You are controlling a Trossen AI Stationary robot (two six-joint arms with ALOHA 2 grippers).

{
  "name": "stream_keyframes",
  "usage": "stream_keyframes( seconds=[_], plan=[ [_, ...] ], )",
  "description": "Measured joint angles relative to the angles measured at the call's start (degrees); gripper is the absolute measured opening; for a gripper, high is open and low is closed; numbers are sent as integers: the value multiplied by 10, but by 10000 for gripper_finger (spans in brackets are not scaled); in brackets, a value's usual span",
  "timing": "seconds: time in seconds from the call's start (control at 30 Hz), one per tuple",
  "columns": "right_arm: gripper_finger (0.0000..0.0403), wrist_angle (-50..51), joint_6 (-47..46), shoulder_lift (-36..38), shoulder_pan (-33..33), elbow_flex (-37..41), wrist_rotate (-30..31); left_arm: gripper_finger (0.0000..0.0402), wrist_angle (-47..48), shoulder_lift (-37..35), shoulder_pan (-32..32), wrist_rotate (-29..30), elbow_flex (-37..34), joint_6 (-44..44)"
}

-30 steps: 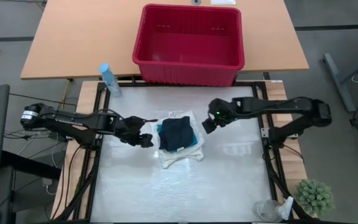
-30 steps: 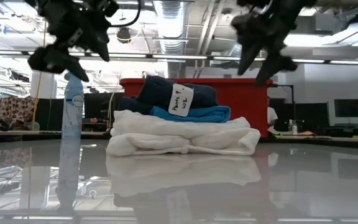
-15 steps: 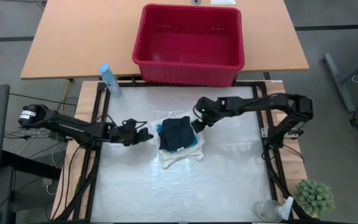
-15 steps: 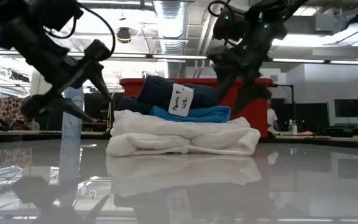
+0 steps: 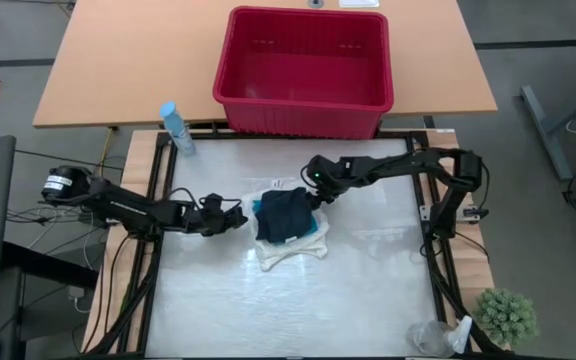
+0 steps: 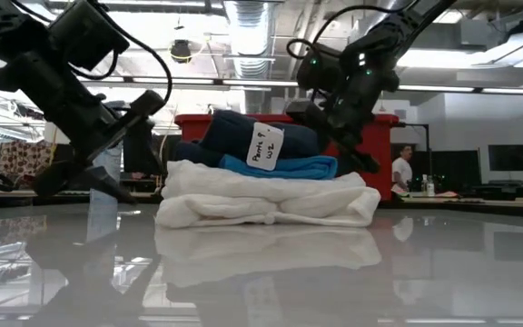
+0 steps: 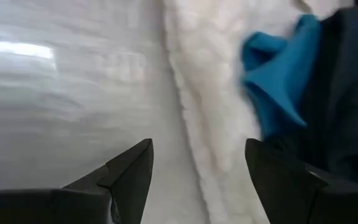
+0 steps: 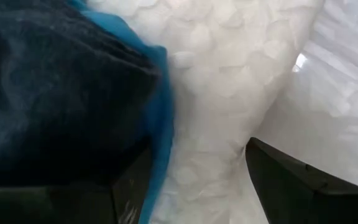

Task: Fold laundry
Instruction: Put the folded stacked clothes into the red laundry bin

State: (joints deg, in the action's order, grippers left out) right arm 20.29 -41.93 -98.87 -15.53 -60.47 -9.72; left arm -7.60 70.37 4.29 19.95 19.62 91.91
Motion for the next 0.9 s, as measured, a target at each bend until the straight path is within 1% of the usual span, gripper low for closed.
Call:
stream_keyframes(
  seconds=[0.13,0.23,0.33,0.47,0.77,0.9],
  plan=[
    [283,-3,4,-8,0,0,0,245,1,16,0,3,0,35],
    [283,-5,5,-8,0,0,1,245,-12,36,-3,-10,0,68],
    [283,-7,6,-8,0,0,2,245,-52,60,-5,-23,0,61],
    [283,-7,11,-8,1,0,4,245,-115,91,-5,-5,1,63],
    [283,-6,7,-8,1,0,5,245,-135,171,-5,5,42,65],
    [282,-12,-4,-17,1,-1,-4,245,-135,196,-6,7,68,37]
  ],
)
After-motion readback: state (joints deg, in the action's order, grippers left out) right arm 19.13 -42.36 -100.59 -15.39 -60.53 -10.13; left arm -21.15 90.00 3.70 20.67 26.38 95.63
